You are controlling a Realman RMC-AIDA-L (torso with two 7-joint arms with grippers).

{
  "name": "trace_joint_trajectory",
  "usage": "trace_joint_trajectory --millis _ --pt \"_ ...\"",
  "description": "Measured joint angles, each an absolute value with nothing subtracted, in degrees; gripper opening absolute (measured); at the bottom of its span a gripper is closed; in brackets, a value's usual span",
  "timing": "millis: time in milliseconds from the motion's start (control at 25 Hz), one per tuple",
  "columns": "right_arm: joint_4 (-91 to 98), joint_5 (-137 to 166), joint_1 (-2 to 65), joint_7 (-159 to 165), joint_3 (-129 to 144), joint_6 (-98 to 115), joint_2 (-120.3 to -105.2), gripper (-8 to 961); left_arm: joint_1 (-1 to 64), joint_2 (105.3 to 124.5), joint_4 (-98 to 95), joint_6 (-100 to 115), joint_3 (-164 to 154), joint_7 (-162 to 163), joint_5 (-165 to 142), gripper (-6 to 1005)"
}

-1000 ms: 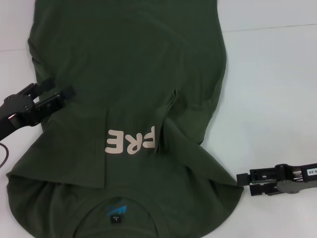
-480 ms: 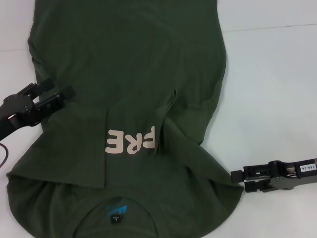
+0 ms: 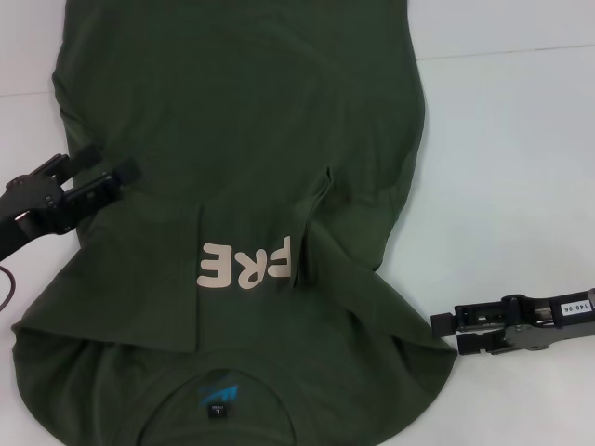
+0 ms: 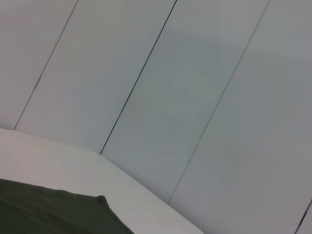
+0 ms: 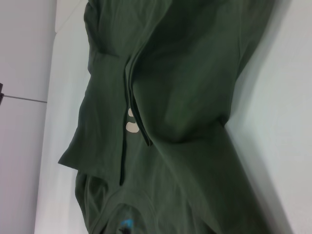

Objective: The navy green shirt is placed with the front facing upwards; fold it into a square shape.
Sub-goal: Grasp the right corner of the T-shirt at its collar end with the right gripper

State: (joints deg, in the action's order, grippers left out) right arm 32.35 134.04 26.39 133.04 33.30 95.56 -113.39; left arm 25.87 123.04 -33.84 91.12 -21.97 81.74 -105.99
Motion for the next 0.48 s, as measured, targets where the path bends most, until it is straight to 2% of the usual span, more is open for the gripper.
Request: trace_joint_trajectory --millis 480 --pt "33.05 134.03 26.52 133.59 33.31 94.98 -113.37 944 26.01 123.04 -33.84 91.13 -21.97 81.73 -105.99 904"
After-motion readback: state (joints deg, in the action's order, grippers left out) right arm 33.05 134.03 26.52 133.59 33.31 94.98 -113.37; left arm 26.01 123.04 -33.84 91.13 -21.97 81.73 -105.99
